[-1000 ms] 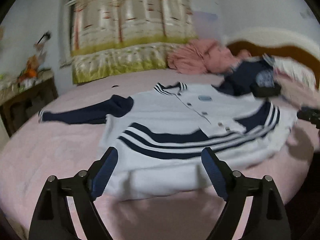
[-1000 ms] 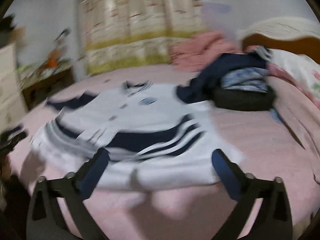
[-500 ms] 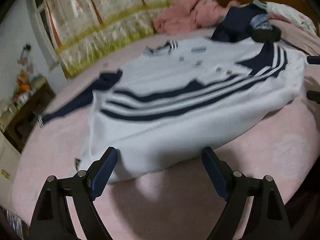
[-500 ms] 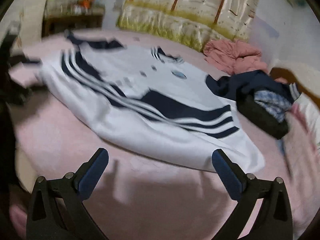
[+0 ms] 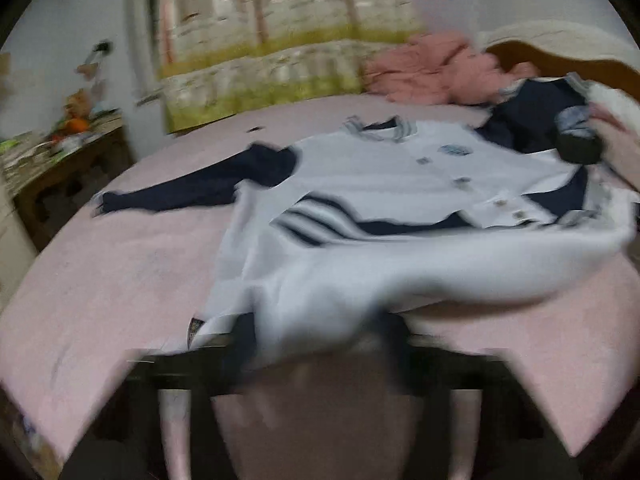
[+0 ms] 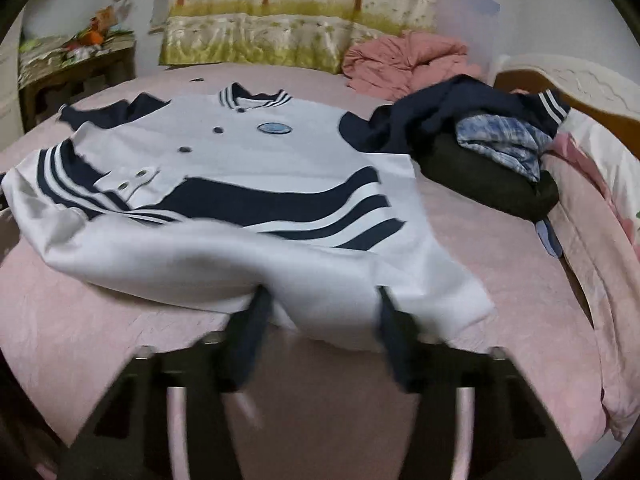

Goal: Fold large clothes

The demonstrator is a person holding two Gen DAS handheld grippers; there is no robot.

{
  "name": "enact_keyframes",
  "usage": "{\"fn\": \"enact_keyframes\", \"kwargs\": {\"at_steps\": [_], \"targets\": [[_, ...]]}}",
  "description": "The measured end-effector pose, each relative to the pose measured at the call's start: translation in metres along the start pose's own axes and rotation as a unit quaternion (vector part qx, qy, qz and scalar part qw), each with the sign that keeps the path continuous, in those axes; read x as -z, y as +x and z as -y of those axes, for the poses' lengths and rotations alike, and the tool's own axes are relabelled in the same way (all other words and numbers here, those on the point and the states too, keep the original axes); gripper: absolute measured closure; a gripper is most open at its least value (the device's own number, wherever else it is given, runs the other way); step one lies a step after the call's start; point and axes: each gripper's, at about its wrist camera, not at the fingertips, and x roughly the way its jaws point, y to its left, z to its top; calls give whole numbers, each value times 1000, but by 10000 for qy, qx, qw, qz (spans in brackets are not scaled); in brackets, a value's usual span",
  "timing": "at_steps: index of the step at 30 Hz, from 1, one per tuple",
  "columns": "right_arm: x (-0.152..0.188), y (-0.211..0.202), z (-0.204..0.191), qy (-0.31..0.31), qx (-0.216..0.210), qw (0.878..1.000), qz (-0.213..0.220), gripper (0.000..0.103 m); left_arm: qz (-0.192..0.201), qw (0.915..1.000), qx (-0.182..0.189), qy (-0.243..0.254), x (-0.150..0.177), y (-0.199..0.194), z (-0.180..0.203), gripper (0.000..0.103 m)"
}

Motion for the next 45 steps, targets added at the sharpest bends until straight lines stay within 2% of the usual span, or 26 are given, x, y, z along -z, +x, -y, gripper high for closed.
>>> {"fn": "enact_keyframes", "kwargs": {"at_steps": [2, 4, 7, 9, 11, 15, 18, 22, 24, 25, 26, 27, 28, 29, 30, 31, 33, 34, 36, 37, 39, 40, 41, 43, 45], "targets": [[-7, -4, 11, 489, -246, 9984, 167, 74, 175, 9997, 174, 89, -17, -1, -5, 73], [-20, -6, 20, 727, -512, 9957, 271, 77, 70, 9993, 359, 49, -41, 6, -10, 76], [-55, -1, 20, 576, -436, 9964, 434, 80, -208, 9976, 555, -365, -84, 23, -24, 80], [-84, 4, 16, 368, -274, 9974, 563, 80, -547, 9955, 544, -556, -110, 45, -33, 80], [-117, 20, 13, 165, -146, 9986, 483, 80, -708, 9943, 497, -619, -135, 70, -41, 81], [-160, 65, 17, 140, -164, 9994, 261, 82, -1042, 9936, 256, -361, -166, 129, -41, 83], [-178, 107, 20, 218, -291, 9993, -10, 82, -1163, 9928, 183, -213, -168, 167, -34, 84], [-181, 144, 10, 107, -264, 9993, -239, 81, -1238, 9921, 104, -181, -154, 197, -29, 84], [-176, 155, 8, 72, -60, 9997, -243, 77, -1160, 9925, 151, -365, -143, 200, -34, 82], [-173, 158, 11, 100, 19, 9997, -204, 68, -1076, 9928, 195, -481, -139, 200, -37, 80], [-169, 159, 15, 155, 107, 9997, -168, 54, -980, 9931, 227, -605, -135, 197, -41, 74], [-164, 157, 20, 258, 221, 9994, -94, 45, -865, 9935, 245, -700, -131, 194, -46, 66], [-161, 152, 28, 398, 309, 9987, 15, 30, -715, 9944, 190, -752, -127, 187, -50, 58], [-156, 145, 37, 570, 339, 9977, 158, 26, -549, 9956, 92, -759, -124, 179, -53, 34], [-150, 134, 47, 803, 298, 9957, 349, 26, -342, 9965, -37, -756, -120, 170, -56, 9], [-145, 126, 57, 985, 245, 9937, 471, 24, -96, 9968, -198, -771, -115, 159, -59, 1], [-132, 108, 74, 1360, 253, 9879, 703, 17, 129, 9958, -244, -868, -105, 145, -65, 0], [-126, 100, 82, 1526, 306, 9845, 809, 14, 113, 9953, -138, -949, -102, 143, -70, 0], [-117, 96, 92, 1675, 261, 9823, 796, 14, -26, 9924, -18, -1231, -96, 145, -79, 0], [-116, 100, 94, 1665, 91, 9837, 677, 15, -86, 9914, -41, -1308, -94, 148, -81, 0], [-116, 115, 93, 1546, -66, 9873, 347, 37, -314, 9883, -173, -1480, -91, 160, -86, 4], [-116, 127, 92, 1491, -20, 9887, 118, 58, -391, 9867, -194, -1567, -90, 166, -88, 9], [-115, 140, 91, 1466, -56, 9892, -76, 72, -446, 9842, -202, -1704, -89, 172, -91, 16], [-107, 165, 95, 1603, -34, 9865, -345, 88, -553, 9773, -481, -1988, -83, 184, -99, 19], [-100, 181, 106, 1903, -142, 9795, -648, 91, -733, 9706, -370, -2263, -78, 196, -108, 20]]}}
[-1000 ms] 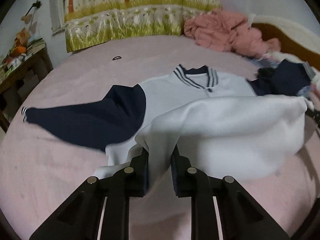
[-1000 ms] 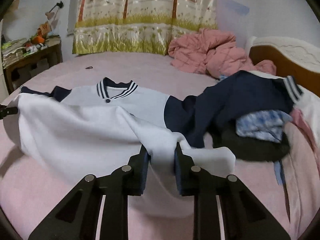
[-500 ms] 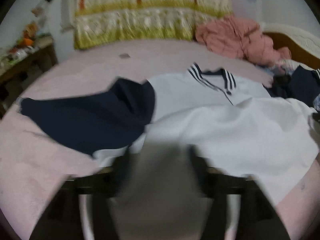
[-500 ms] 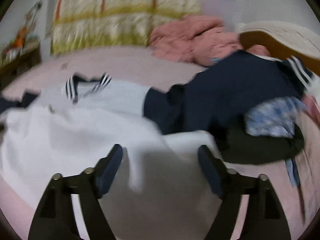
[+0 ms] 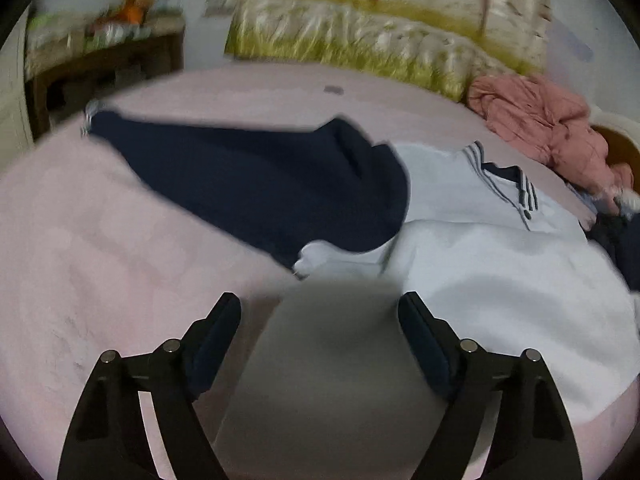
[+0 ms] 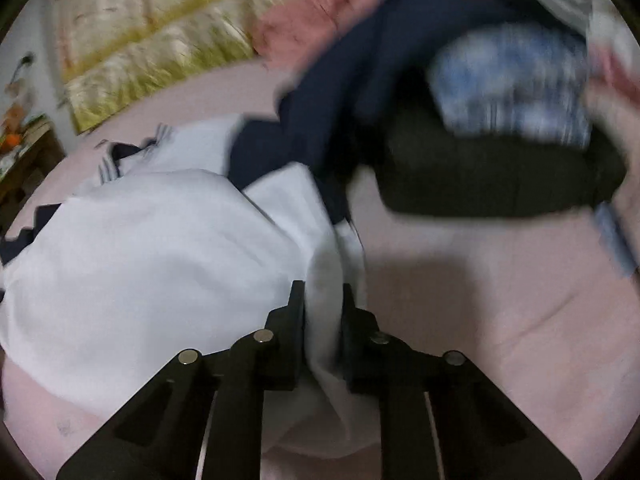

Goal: Fold large clothes

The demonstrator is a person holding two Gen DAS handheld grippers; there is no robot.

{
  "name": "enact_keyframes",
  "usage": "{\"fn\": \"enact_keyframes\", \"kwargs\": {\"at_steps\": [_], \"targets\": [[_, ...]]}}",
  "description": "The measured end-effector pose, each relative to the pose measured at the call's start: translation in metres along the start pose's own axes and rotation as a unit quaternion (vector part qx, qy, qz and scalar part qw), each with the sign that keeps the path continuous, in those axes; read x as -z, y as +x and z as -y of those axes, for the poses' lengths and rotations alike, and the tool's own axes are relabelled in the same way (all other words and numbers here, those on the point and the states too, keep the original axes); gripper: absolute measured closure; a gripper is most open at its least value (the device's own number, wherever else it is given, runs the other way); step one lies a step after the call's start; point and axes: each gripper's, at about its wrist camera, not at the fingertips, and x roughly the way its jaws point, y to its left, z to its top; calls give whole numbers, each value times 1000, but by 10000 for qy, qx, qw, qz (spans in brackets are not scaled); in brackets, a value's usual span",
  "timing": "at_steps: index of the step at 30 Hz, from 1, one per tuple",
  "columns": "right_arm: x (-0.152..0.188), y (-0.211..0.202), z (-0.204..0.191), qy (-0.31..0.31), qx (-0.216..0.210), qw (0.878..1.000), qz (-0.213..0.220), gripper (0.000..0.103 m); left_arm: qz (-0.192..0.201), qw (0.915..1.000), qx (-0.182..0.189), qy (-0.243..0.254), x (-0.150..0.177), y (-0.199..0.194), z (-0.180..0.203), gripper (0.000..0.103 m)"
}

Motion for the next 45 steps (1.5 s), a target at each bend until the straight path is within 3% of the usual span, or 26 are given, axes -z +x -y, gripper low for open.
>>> {"fn": "enact_keyframes", "kwargs": {"at_steps": [2, 4, 6, 7, 9, 11, 12, 14, 15, 17, 19, 20, 21, 22, 23, 25, 27, 29, 33, 36, 39, 42, 44, 45], "targets": [[-3, -5, 15, 370, -208, 9991, 86, 95, 128, 9997, 207, -78, 1, -9, -4, 21], [1, -20, 22, 499, -210, 9981, 299, 90, 213, 9988, 434, 85, 4, -27, -2, 21], [7, -46, 25, 462, 10, 9971, 609, 69, 242, 9983, 483, 235, 11, -46, 1, 14], [12, -57, 25, 416, -12, 9964, 734, 53, 285, 9979, 514, 271, 18, -58, 1, 11], [17, -76, 23, 268, -178, 9961, 822, 43, 359, 9969, 663, 221, 29, -73, 0, 0], [21, -83, 21, 199, -149, 9965, 795, 22, 144, 9971, 748, 26, 35, -72, -5, 0], [23, -83, 21, 246, -60, 9962, 831, 17, -21, 9971, 760, -98, 37, -66, -9, 0], [26, -72, 27, 507, -68, 9965, 661, 13, -420, 9957, 753, -327, 38, -47, -20, 0], [26, -62, 31, 691, -280, 9962, 442, 13, -590, 9936, 837, -484, 38, -38, -27, 0], [29, -41, 38, 1136, -965, 9888, -24, 11, -467, 9923, 993, -568, 35, -37, -31, 0], [30, -40, 30, 1041, -966, 9898, 72, 13, -521, 9891, 1321, -399, 35, -34, -27, 20], [29, -37, 24, 964, -1246, 9875, 13, 29, -512, 9874, 1449, -380, 35, -33, -25, 69], [29, -32, 19, 944, -1628, 9821, -62, 42, -584, 9834, 1655, -458, 36, -30, -25, 96], [30, -27, 15, 996, -1845, 9777, -121, 86, -548, 9842, 1612, -495, 37, -32, -25, 96], [31, -23, 11, 1007, -1846, 9775, -183, 90, -434, 9863, 1518, -486, 37, -36, -24, 97], [31, -38, 4, 827, -1496, 9852, 152, 93, 1, 9915, 1232, -415, 37, -62, -23, 98], [32, -63, -2, 665, -1238, 9889, 473, 95, 235, 9933, 1039, -445, 40, -89, -26, 98], [39, -87, -6, 567, -1024, 9918, 520, 95, 204, 9929, 1100, -416, 43, -107, -33, 98], [61, -128, -12, 435, -840, 9944, 467, 95, 207, 9955, 895, 221, 64, -135, -33, 98], [68, -146, -10, 421, -847, 9945, 456, 95, 167, 9945, 1035, -8, 77, -148, -41, 98], [73, -141, -2, 719, -920, 9927, 295, 95, 165, 9956, 890, 241, 86, -154, -35, 98], [78, -126, -3, 579, -765, 9953, 156, 92, 56, 9973, 643, 350, 95, -139, -32, 97], [83, -123, -8, 303, -518, 9980, 205, 83, 35, 9973, 491, 537, 101, -130, -28, 94], [81, -122, -12, 175, -322, 9990, 269, 79, 65, 9971, 366, 668, 104, -131, -24, 87]]}}
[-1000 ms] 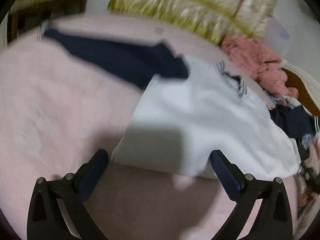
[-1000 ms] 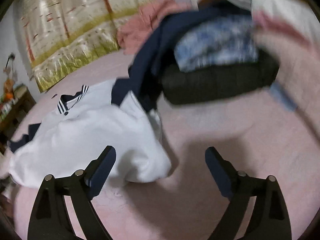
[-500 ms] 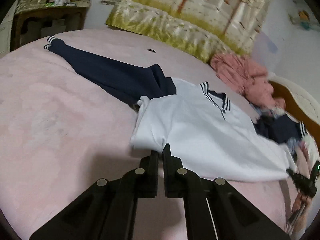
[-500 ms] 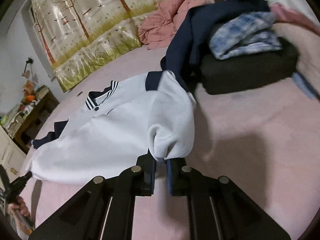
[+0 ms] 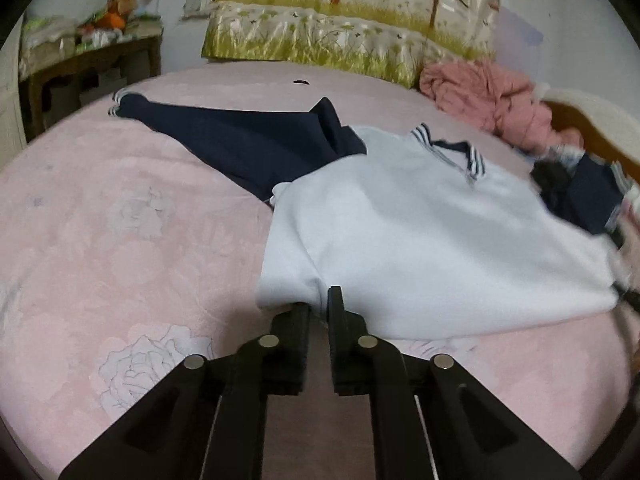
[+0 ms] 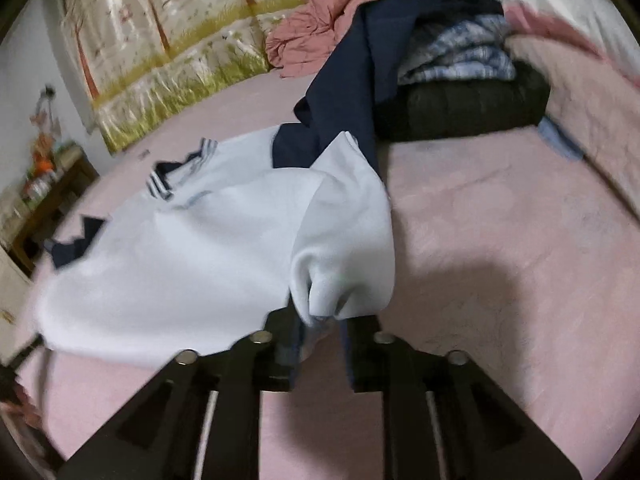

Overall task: Fold large clothes
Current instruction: 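Open both grippers and release the folded jacket body, then grasp the navy sleeve cuff with the right gripper and lift it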

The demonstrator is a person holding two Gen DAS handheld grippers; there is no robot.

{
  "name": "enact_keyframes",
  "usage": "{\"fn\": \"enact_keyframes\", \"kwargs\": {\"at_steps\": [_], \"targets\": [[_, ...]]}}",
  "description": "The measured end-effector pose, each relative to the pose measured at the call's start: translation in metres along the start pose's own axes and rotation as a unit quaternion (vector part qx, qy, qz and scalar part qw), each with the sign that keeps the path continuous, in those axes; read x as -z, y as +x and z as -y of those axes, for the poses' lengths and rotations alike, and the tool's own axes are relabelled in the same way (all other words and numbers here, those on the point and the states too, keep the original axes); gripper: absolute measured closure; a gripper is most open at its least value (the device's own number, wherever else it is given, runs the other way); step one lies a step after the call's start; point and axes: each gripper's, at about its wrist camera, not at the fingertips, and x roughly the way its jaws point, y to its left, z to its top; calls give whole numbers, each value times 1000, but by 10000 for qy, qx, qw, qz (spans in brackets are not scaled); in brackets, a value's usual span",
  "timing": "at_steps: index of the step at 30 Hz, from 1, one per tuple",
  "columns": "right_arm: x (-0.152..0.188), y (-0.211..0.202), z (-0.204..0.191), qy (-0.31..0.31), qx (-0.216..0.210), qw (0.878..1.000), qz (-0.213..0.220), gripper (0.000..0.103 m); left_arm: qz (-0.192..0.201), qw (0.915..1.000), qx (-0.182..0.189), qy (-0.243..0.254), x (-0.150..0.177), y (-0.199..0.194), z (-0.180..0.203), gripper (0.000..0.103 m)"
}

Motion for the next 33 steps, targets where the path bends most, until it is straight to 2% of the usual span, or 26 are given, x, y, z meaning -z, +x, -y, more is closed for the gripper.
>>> {"fn": "enact_keyframes", "kwargs": {"at_steps": [1, 2, 3, 5, 6, 8, 9, 10, 12, 14, 15, 18, 19, 21, 22, 23, 26, 29, 31, 33], "targets": [[1, -3, 0, -117, 212, 9996, 121, 68, 0, 9997, -172, 149, 2, -3, 5, 82], [1, -7, -1, -175, 350, 9989, 243, 64, 61, 9989, -347, 304, 2, -7, 11, 71], [0, -14, -1, -198, 469, 9979, 389, 64, 236, 9979, -412, 441, 2, -15, 18, 61], [-5, -30, -1, -146, 587, 9966, 553, 62, 656, 9962, -354, 460, -2, -36, 29, 46], [-7, -40, -2, -107, 564, 9960, 683, 59, 840, 9952, -297, 412, -6, -45, 33, 43], [-9, -65, -1, -91, 464, 9927, 1108, 39, 1238, 9914, -165, 402, -14, -63, 41, 41], [-11, -75, -4, -139, 486, 9903, 1296, 35, 1404, 9891, -137, 432, -18, -70, 47, 36], [-12, -82, -6, -195, 505, 9881, 1440, 33, 1592, 9860, -124, 471, -26, -77, 55, 33], [-16, -92, -12, -308, 512, 9836, 1702, 26, 1944, 9795, -96, 512, -35, -90, 68, 16], [-18, -98, -18, -388, 532, 9775, 2002, 8, 2366, 9703, -19, 499, -41, -105, 79, 7], [-18, -99, -22, -430, 599, 9738, 2152, 6, 2639, 9634, 32, 481, -45, -111, 86, 0], [-17, -98, -35, -657, 709, 9649, 2443, 5, 3093, 9498, 90, 456, -54, -119, 101, 0], [-16, -97, -38, -716, 704, 9633, 2488, 5, 3026, 9513, 210, 556, -57, -116, 108, 0], [-7, -92, -47, -894, 801, 9569, 2645, 8, 2651, 9604, 389, 757, -63, -96, 125, 0], [-1, -87, -52, -985, 805, 9552, 2673, 14, 2658, 9606, 331, 747, -61, -89, 132, 0], [5, -79, -56, -1061, 752, 9561, 2626, 14, 2706, 9596, 280, 721, -57, -82, 136, 0], [14, -52, -65, -1229, 924, 9631, 2211, 19, 2711, 9594, 465, 623, -44, -57, 145, 0], [13, -45, -69, -1370, 940, 9641, 2071, 19, 2619, 9635, 310, 467, -32, -27, 152, 0], [14, -39, -67, -1358, 911, 9667, 1967, 19, 2141, 9750, 57, 598, -30, -2, 161, 1], [12, -37, -61, -1252, 840, 9707, 1871, 19, 1943, 9791, -5, 595, -32, 8, 161, 13]]}}
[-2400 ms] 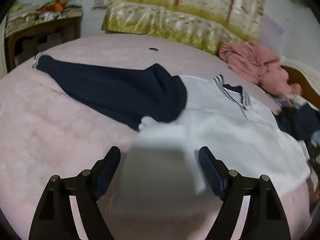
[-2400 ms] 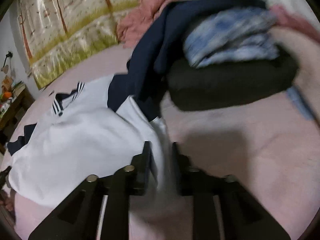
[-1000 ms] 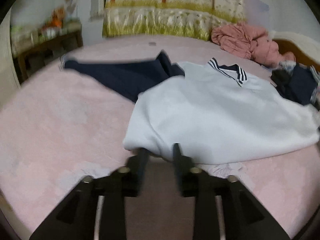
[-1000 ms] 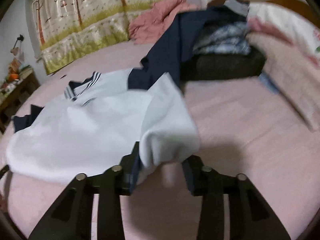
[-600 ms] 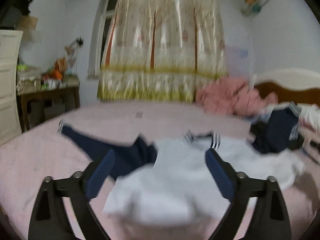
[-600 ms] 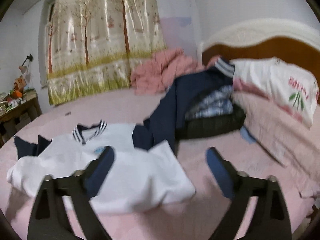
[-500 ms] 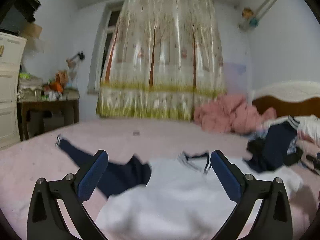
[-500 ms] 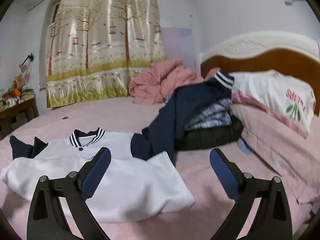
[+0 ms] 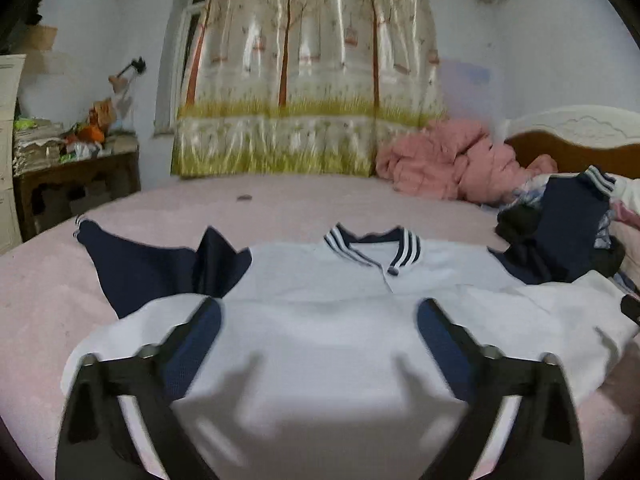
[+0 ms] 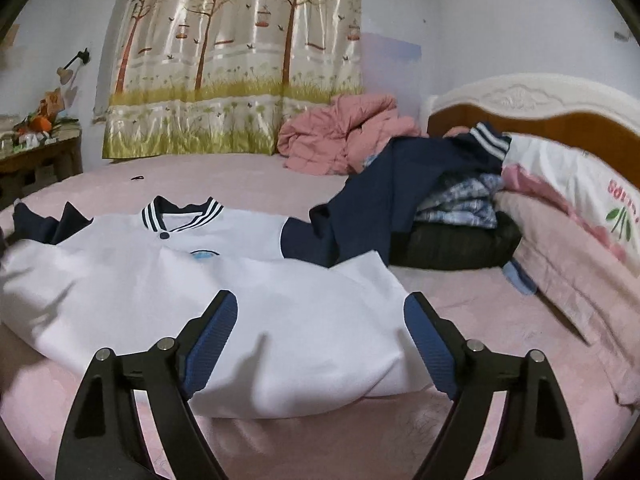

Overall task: Fold large clothes
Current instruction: 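Grasp the navy sleeve cuff with the right gripper and lift it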

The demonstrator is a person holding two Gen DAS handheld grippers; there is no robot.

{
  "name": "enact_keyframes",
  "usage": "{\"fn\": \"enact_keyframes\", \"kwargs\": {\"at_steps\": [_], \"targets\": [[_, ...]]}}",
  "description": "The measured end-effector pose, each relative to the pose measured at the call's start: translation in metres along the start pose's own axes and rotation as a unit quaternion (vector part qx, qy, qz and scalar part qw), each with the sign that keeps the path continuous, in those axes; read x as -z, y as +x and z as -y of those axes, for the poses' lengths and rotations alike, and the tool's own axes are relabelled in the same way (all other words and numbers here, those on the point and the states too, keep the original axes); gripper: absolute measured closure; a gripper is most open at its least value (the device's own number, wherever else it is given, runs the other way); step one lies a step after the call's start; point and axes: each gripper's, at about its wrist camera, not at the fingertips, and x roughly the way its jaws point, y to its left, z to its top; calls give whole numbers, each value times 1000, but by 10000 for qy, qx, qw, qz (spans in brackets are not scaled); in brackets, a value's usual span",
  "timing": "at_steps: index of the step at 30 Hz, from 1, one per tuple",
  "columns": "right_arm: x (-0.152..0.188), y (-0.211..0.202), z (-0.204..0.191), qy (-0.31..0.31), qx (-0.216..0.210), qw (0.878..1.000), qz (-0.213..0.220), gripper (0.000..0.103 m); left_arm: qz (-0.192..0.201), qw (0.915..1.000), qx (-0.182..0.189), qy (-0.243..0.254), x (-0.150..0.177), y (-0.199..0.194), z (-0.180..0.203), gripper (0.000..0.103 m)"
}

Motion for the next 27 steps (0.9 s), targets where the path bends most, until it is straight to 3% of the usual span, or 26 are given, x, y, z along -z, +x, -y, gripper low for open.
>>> {"fn": "enact_keyframes", "kwargs": {"at_steps": [4, 7, 11, 13, 19, 22, 25, 27], "targets": [[1, 3, 14, 325, -101, 9994, -113, 22, 66, 9996, 163, -210, 3, 2, -7, 13], [-8, 2, 32, 695, -317, 9969, -200, 29, 74, 9994, 154, -293, 4, 0, -10, 13], [-49, 2, 81, 1148, -166, 9932, -13, 30, 116, 9996, 124, -230, 4, -2, -9, 13], [-76, 11, 112, 1523, -304, 9878, -146, 31, 140, 9997, 92, -156, 2, -4, -7, 11], [-142, 72, 189, 2578, -559, 9627, -603, 44, -181, 9990, 195, -367, -1, 10, -18, 10], [-148, 104, 205, 2843, -470, 9540, -827, 45, -377, 9962, 325, -709, -9, 23, -34, 10], [-141, 136, 219, 3192, -562, 9403, -1042, 52, -368, 9968, 159, -685, -12, 35, -41, 10], [-139, 152, 223, 3215, -631, 9387, -1074, 55, -520, 9962, 203, -665, -2, 44, -39, 10]]}}
